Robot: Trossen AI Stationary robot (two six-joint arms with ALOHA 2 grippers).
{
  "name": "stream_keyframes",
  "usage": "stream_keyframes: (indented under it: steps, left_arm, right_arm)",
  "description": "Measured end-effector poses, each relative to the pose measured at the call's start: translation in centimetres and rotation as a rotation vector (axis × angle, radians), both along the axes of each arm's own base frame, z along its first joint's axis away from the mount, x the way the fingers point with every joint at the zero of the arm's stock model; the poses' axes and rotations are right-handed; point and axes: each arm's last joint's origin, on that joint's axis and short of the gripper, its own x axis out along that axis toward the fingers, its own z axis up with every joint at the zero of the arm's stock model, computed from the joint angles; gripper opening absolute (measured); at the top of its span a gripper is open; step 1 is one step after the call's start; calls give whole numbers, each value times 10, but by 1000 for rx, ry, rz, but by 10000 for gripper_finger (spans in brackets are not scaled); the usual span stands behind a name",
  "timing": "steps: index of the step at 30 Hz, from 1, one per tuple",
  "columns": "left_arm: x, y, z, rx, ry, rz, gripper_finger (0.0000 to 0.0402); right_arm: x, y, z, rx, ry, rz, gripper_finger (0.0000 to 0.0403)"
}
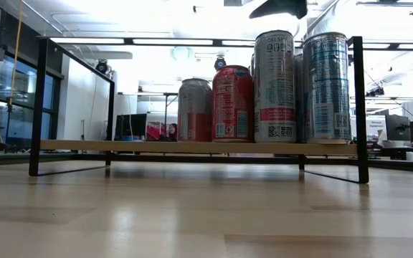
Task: Place canned beverage on shelf
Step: Put the pink soda can aligned with the other pink soda can on the shelf
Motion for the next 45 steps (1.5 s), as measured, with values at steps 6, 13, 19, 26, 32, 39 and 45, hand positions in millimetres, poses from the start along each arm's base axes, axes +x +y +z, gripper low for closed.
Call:
stream_keyframes:
  steps: [6, 13, 19, 26, 32, 39, 45]
  left_arm:
    - [-14, -11, -20, -61, -92, -58, 377]
    - [-23, -13, -25, -85, -181, -88, 377]
    - [-31, -12, -19, -65, -232, -113, 377]
    - [-43, -10, -13, -95, -266, -217, 377]
    - [-53, -8, -11, -97, -285, -253, 376]
    - [-69, -4, -12, -144, -265, -321, 376]
    - [-84, 1, -17, -257, -210, -316, 376]
  right_arm:
    - [0, 0, 0, 4, -1, -4, 399]
    - [0, 0, 0, 2, -2, -7, 399]
    - [0, 0, 0, 2, -2, -7, 399]
    - [0, 0, 0, 2, -2, -7, 399]
    - [0, 0, 0, 2, -2, -7, 399]
    - [0, 0, 0, 9, -3, -11, 399]
    - [0, 0, 0, 44, -11, -31, 399]
